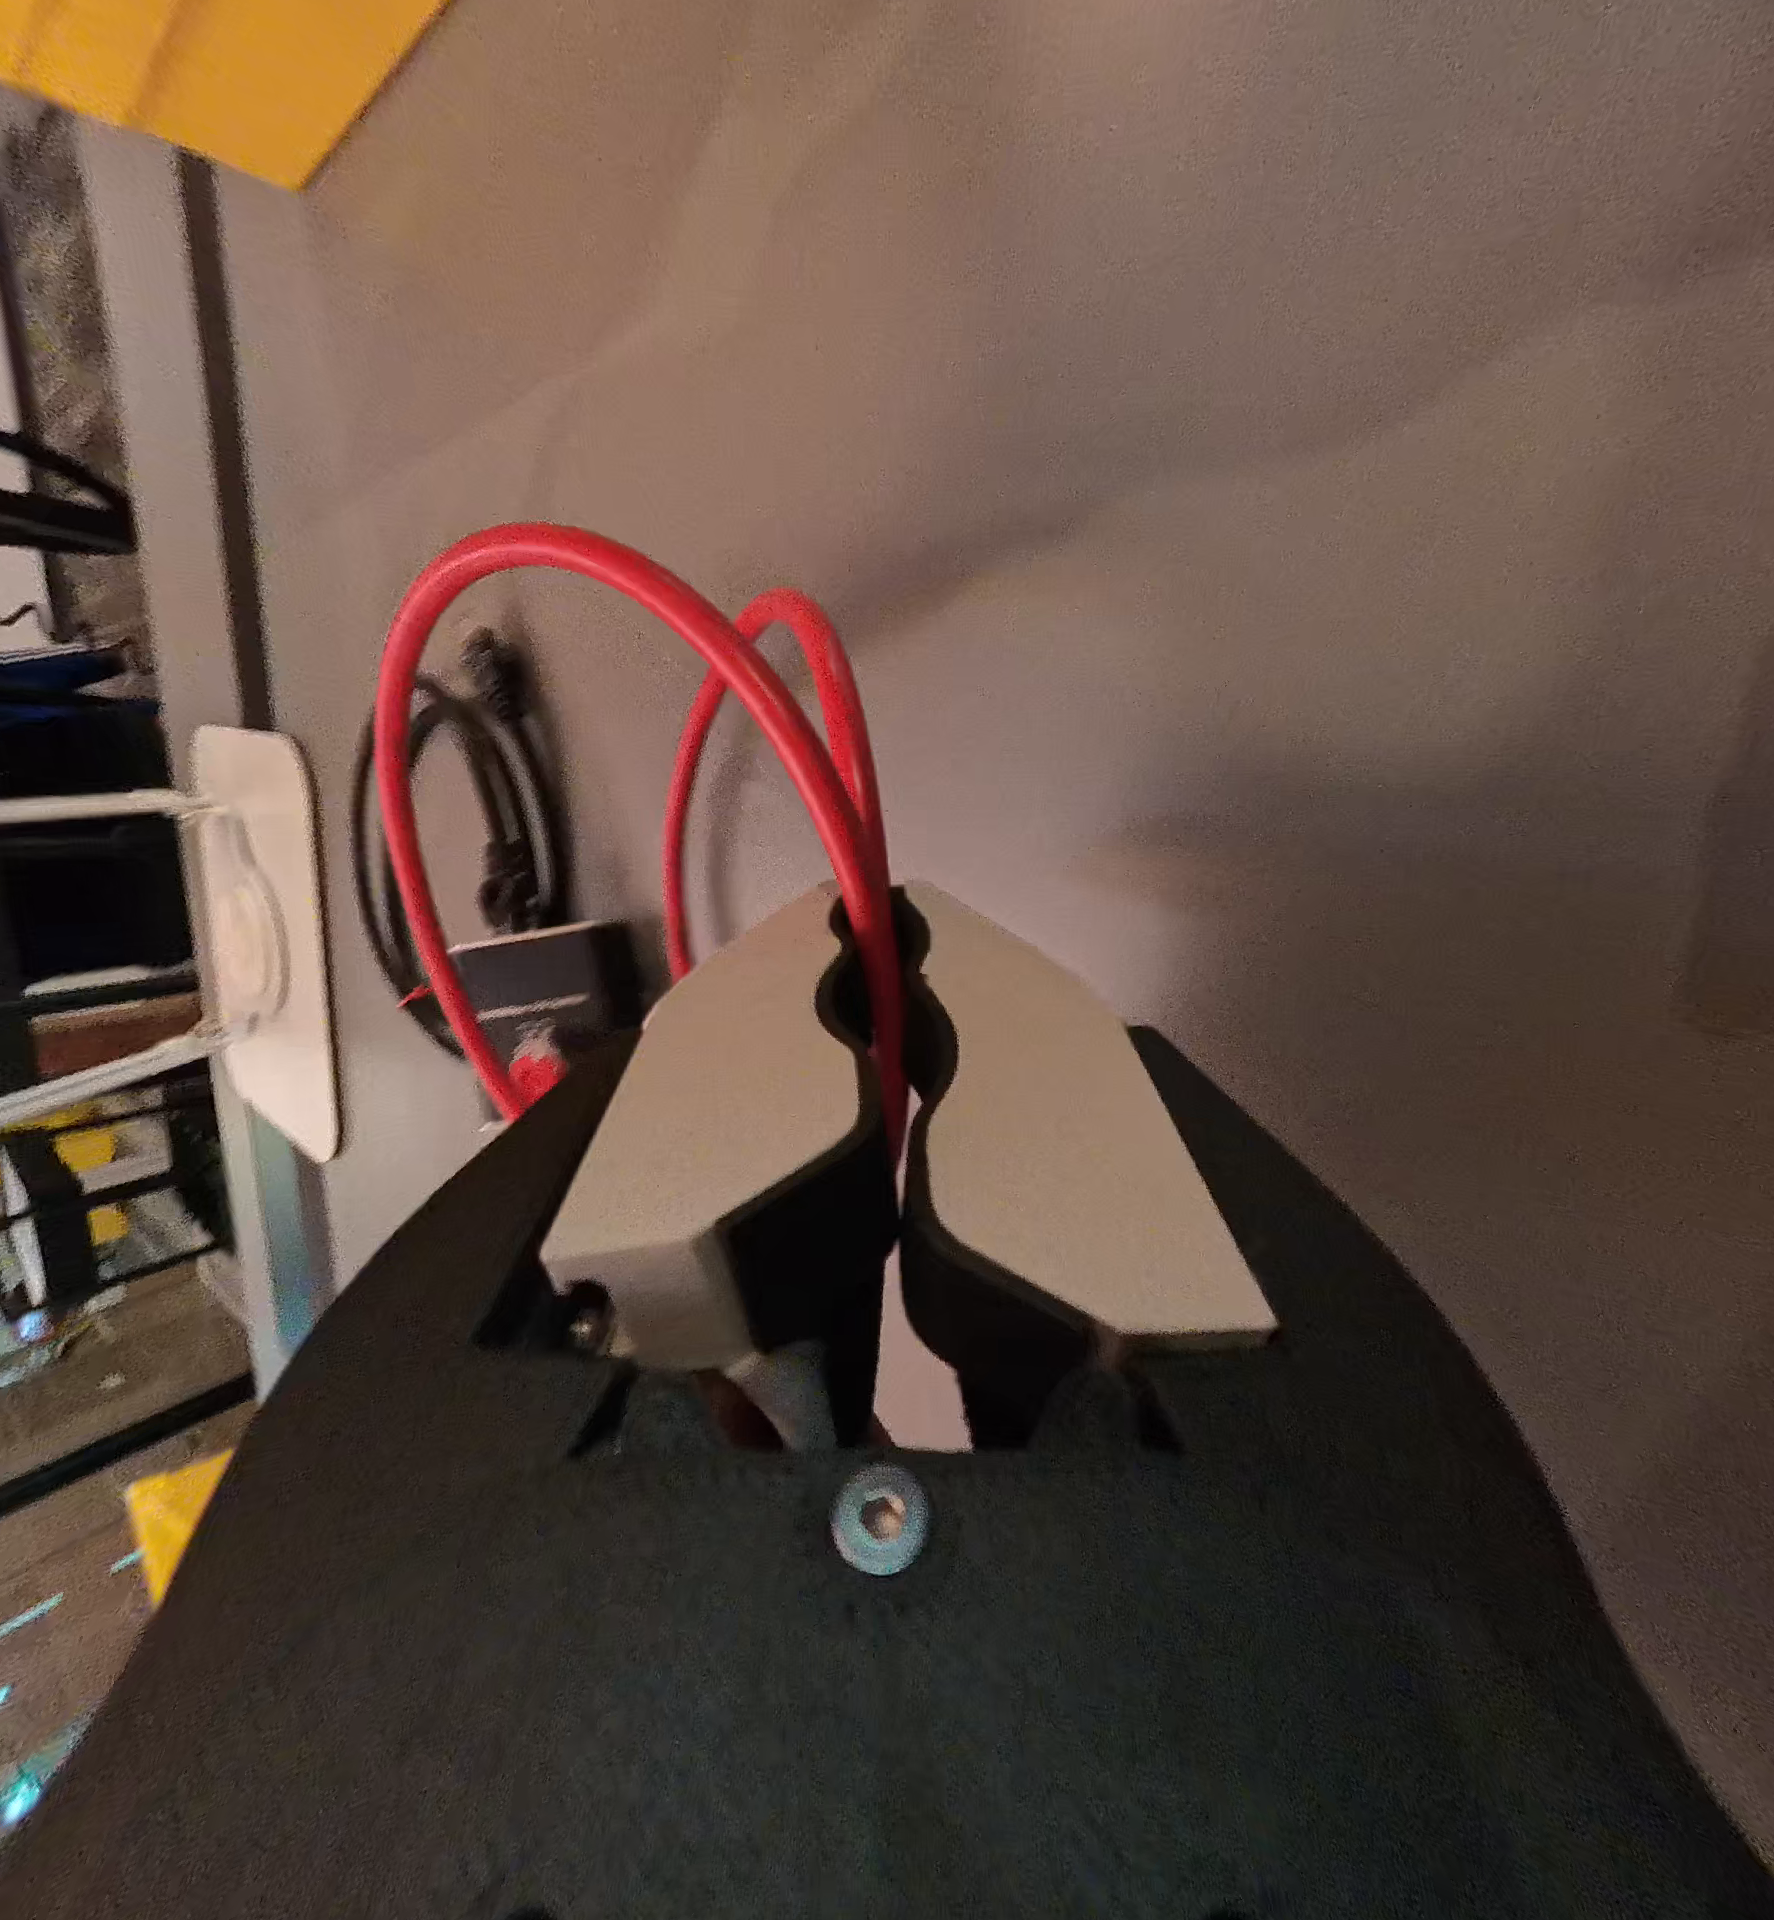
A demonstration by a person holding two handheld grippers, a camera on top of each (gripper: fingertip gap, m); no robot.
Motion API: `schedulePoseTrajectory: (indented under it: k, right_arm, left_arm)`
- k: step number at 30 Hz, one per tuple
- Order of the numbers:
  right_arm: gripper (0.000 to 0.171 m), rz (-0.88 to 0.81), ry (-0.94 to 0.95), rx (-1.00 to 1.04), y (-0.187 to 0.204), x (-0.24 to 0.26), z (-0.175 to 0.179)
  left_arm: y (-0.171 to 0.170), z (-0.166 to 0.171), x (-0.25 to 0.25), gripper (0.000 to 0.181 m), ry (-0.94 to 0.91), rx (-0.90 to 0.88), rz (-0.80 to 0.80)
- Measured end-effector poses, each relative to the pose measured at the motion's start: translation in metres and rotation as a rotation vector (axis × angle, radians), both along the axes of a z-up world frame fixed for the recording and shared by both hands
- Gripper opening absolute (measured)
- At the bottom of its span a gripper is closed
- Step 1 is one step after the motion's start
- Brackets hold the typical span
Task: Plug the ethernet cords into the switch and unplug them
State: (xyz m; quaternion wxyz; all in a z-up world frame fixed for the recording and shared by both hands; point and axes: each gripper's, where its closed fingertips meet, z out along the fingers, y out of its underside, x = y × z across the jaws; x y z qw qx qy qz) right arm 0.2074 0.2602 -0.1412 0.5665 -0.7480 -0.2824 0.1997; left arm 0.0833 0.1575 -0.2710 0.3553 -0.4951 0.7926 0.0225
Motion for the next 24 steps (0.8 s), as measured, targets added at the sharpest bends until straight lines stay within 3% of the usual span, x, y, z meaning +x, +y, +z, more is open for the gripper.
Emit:
schedulePoseTrajectory:
  k: [5, 8, 10, 13, 16, 19, 24]
  right_arm:
    - [0.033, 0.035, -0.024, -0.014, -0.001, -0.01, -0.008]
    - [0.033, 0.044, -0.022, -0.019, -0.002, -0.012, -0.011]
    - [0.033, 0.05, -0.023, -0.023, -0.002, -0.013, -0.013]
    - [0.033, 0.07, -0.024, -0.028, -0.003, -0.017, -0.015]
    - [0.033, 0.103, -0.033, -0.028, -0.007, -0.025, -0.016]
    - [0.033, 0.128, -0.046, -0.03, -0.009, -0.034, -0.018]
    - [0.033, 0.15, -0.063, -0.035, -0.013, -0.043, -0.023]
  left_arm:
    - [-0.027, -0.017, 0.004, 0.041, 0.008, -0.097, -0.053]
    - [-0.041, 0.008, 0.003, 0.055, -0.09, -0.223, -0.062]
    - [-0.038, 0.033, -0.004, 0.052, -0.158, -0.293, -0.062]
    - [0.002, 0.069, -0.024, 0.038, -0.242, -0.271, -0.04]
    - [0.06, 0.076, -0.045, 0.034, -0.224, -0.119, -0.018]
    - [0.095, 0.049, -0.056, 0.04, -0.067, 0.017, -0.084]
    - [0.123, 0.002, -0.057, 0.044, 0.211, 0.264, -0.314]
